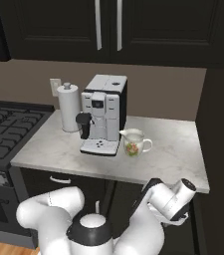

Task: Pick the ladle from the drawer and place it on the counter.

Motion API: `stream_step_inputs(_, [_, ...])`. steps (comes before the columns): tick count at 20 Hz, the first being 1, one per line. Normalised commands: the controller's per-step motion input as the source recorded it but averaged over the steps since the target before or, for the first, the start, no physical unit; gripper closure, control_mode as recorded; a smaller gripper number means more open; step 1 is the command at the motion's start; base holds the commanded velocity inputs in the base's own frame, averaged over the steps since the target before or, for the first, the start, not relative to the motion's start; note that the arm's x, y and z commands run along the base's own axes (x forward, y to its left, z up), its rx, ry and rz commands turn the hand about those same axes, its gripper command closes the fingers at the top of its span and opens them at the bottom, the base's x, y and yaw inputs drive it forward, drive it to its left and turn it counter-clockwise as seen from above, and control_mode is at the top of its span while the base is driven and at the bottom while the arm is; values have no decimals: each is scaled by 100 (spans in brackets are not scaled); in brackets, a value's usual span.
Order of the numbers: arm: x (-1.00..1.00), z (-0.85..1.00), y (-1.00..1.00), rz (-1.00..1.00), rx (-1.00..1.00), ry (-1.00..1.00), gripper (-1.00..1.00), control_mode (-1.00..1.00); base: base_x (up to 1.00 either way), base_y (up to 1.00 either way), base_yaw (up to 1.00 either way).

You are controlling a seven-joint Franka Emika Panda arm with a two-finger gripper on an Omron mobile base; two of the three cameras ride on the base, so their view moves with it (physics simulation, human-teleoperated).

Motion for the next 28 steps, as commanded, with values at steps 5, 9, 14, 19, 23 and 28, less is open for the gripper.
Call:
stream_step_inputs(5, [17,-68,0,-2,-1,1,-100,-100,0,0,0])
stream_step_inputs(9, [5,-75,0,-1,-2,2,-100,-100,0,0,0])
stream_step_inputs(14, [0,-78,0,-1,-4,4,100,-100,0,0,0])
stream_step_inputs(19, [-18,-90,1,-3,-14,8,100,-100,0,0,0])
stream_step_inputs(23, [-61,-100,17,-5,-25,15,100,-100,0,0,0])
stream_step_inputs(28, [-95,-91,10,-5,-12,9,100,-100,0,0,0])
